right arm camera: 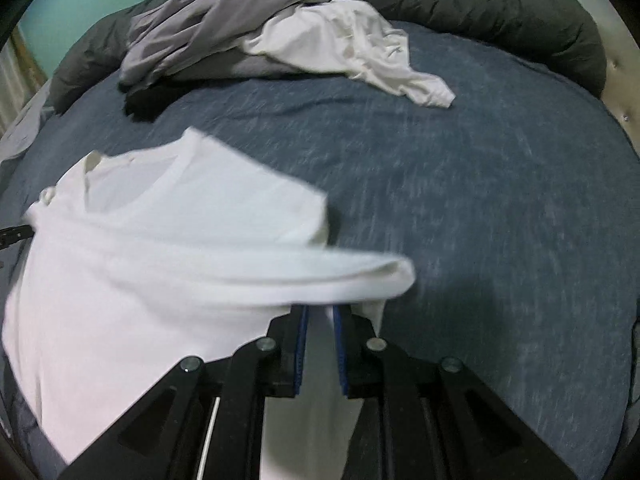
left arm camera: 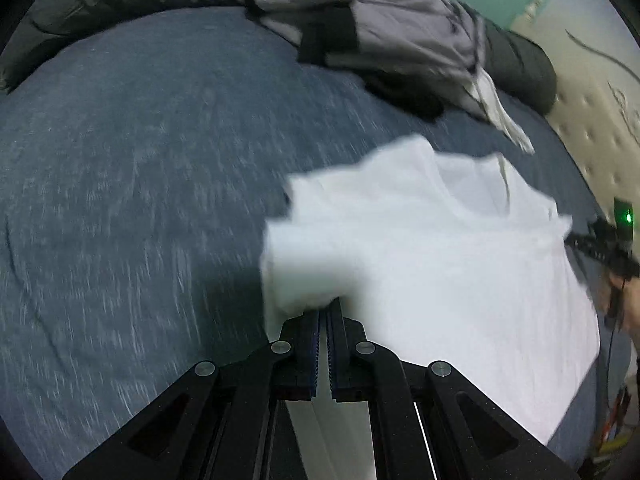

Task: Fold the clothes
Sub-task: 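Lay the hem over the collar, open the left gripper and press the fold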

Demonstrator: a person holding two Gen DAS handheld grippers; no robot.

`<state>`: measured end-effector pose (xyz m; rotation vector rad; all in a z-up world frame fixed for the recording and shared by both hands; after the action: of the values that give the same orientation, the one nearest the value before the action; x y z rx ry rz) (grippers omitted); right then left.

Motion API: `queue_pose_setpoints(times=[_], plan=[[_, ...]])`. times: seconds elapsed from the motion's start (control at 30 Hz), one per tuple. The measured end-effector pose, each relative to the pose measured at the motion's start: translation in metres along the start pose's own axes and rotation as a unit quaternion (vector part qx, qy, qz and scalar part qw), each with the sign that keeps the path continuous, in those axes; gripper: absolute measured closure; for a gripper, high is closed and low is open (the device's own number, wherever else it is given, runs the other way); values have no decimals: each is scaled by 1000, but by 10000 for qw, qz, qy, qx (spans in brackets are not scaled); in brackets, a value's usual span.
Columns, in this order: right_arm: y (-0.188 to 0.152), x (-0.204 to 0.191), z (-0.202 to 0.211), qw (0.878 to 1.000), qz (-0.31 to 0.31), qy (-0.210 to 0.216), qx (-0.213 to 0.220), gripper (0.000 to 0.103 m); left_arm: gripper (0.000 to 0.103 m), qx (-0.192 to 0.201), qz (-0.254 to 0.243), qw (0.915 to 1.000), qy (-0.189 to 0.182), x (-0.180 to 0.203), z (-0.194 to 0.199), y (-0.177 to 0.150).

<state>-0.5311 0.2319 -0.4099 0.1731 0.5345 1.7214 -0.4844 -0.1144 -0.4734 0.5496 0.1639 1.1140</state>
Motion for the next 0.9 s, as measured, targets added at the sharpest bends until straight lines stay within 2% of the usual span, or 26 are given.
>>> queue_pose_setpoints(times=[0.2, 0.33, 0.43, 0.5, 0.53, 0.57, 0.6, 0.63, 0.7, 0.9], plan=[[29, 9, -10, 9993, -262, -110, 242, 91, 100, 270, 355, 9989, 129, -24, -9, 30], [48, 22, -2, 9967, -594, -107, 543, 91, 99, 482, 573, 9968, 290, -39, -5, 50], [54, 32, 2, 9938, -887, 60, 661, 91, 99, 511, 742, 9956, 263, -48, -4, 52], [50, 39, 3, 9937, -921, 40, 634, 91, 94, 517, 759, 9955, 237, -50, -3, 49], [47, 45, 2, 9937, -953, 21, 594, 89, 92, 533, 762, 9955, 194, -50, -3, 47], [44, 49, 0, 9934, -1017, 93, 520, 85, 84, 522, 803, 9953, 136, -51, -4, 46], [40, 52, -2, 9929, -1092, 154, 436, 73, 74, 509, 854, 9950, 59, -52, -5, 45], [37, 54, -1, 9923, -1133, 203, 452, 64, 71, 501, 915, 9945, -59, -51, -7, 43], [33, 55, 0, 9913, -1180, 355, 465, 62, 66, 557, 883, 9944, -143, -46, -9, 42], [30, 35, -7, 9925, -954, 650, 392, 62, 66, 592, 851, 9943, -253, -43, -16, 44]])
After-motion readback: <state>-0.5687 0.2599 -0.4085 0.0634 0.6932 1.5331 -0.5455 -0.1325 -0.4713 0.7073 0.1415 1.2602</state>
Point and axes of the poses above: each gripper's, at about its wrist camera, not at the fingertips, and z roughly against the way its jaws point, x to its right, y to its top, the point moved 7 cm from there along -z, roughly the way its jaws point, and after that the axes turned 14 degrees about -z, right-handed, at the moved point
